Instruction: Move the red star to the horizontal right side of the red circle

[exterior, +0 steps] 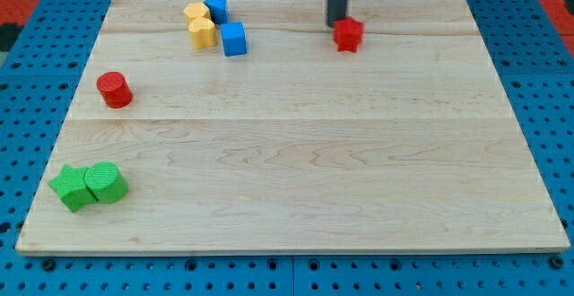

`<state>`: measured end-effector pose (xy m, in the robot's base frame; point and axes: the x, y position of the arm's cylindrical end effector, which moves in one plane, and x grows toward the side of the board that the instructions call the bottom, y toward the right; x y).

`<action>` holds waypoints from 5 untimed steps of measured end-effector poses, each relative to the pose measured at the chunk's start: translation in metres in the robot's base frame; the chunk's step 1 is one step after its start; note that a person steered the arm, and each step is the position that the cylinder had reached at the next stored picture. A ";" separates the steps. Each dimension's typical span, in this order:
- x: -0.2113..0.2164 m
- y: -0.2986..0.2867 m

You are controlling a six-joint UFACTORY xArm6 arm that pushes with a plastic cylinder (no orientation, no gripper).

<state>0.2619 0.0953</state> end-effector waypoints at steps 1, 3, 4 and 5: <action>0.032 0.021; 0.081 0.031; 0.058 0.006; 0.045 0.028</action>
